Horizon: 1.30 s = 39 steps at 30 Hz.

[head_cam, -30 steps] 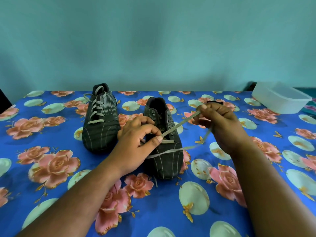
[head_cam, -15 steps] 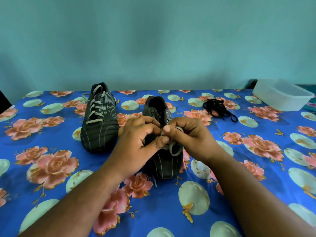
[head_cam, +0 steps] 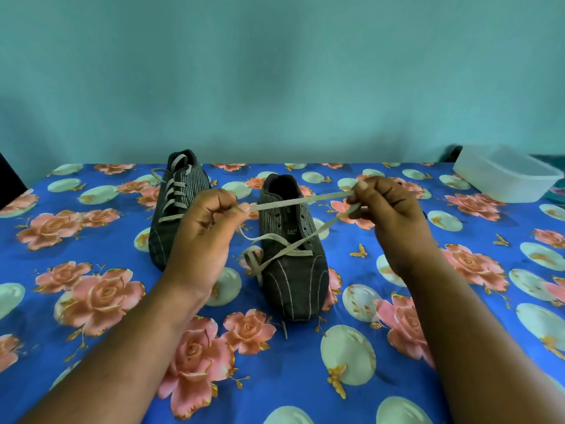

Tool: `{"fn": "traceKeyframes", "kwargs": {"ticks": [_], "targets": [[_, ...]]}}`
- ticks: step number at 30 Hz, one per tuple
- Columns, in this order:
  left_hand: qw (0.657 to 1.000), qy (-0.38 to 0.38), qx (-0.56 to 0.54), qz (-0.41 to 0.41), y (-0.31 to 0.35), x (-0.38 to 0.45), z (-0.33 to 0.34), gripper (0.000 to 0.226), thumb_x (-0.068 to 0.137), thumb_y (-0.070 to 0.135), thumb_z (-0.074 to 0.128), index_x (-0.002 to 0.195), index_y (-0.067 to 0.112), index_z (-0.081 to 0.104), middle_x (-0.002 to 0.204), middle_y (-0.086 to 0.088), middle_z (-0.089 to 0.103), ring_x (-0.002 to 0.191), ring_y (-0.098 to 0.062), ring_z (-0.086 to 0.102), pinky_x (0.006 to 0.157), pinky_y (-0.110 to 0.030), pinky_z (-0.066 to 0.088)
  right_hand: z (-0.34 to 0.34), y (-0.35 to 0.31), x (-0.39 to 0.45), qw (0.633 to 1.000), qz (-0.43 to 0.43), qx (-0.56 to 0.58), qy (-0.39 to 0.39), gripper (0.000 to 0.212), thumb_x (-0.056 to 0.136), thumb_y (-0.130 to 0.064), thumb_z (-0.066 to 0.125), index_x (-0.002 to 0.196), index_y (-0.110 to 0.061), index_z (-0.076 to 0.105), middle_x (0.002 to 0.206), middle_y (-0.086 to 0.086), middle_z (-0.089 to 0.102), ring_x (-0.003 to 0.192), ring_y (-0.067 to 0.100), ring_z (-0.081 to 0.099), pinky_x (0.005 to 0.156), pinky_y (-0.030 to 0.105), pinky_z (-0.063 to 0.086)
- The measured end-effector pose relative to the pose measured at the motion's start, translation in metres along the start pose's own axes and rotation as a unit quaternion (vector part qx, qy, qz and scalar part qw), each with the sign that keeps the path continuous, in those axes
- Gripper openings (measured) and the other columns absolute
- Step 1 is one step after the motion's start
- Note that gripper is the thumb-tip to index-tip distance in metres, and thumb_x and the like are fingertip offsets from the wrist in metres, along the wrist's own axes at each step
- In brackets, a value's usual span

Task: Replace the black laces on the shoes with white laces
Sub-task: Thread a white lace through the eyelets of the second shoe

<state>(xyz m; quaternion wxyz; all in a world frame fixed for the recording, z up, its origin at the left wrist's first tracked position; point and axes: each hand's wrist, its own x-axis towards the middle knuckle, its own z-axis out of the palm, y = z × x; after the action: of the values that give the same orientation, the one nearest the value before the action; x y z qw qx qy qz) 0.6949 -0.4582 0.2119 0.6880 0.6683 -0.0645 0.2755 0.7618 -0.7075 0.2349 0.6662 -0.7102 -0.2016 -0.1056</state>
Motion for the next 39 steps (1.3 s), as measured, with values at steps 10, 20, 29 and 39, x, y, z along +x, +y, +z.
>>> {"fn": "traceKeyframes", "kwargs": {"ticks": [10,20,29,39], "targets": [[0.978,-0.094,0.167,0.078,0.002,-0.006,-0.004,0.011,0.089,0.045,0.064,0.092,0.037,0.070,0.109,0.013,0.056,0.108,-0.012,0.060,0.093,-0.026,0.050,0.023,0.008,-0.015,0.989,-0.077,-0.106,-0.075,0.026,0.098,-0.046,0.053,0.109,-0.025,0.066,0.101,-0.018,0.067,0.096,0.010,0.062,0.090,0.029,0.048],[0.971,-0.112,0.187,0.094,0.004,-0.009,0.002,0.014,0.089,0.043,0.064,0.092,0.032,0.071,0.115,0.009,0.054,0.116,-0.017,0.058,0.097,-0.041,0.051,0.039,0.009,-0.020,0.953,-0.166,-0.169,-0.191,0.032,0.102,-0.030,0.053,0.081,-0.008,0.064,0.079,-0.001,0.063,0.077,0.016,0.058,0.075,0.032,0.046],[0.938,0.041,0.318,0.132,-0.007,0.004,-0.010,0.032,0.090,0.042,0.061,0.088,0.012,0.072,0.112,0.005,0.049,0.106,-0.020,0.056,0.088,-0.049,0.052,0.007,-0.001,-0.004,0.993,-0.041,-0.046,-0.105,0.035,0.101,-0.022,0.048,0.076,0.000,0.057,0.075,0.015,0.061,0.075,0.033,0.055,0.074,0.043,0.045],[0.903,-0.148,0.380,0.137,0.003,-0.018,0.012,0.041,0.093,0.067,0.047,0.115,0.042,0.070,0.141,0.017,0.050,0.135,-0.011,0.040,0.107,-0.058,0.034,0.038,0.014,-0.023,0.965,-0.048,-0.083,-0.242,0.020,0.099,-0.025,0.060,0.088,-0.011,0.070,0.073,-0.007,0.064,0.068,0.003,0.055,0.064,0.021,0.043]]}}
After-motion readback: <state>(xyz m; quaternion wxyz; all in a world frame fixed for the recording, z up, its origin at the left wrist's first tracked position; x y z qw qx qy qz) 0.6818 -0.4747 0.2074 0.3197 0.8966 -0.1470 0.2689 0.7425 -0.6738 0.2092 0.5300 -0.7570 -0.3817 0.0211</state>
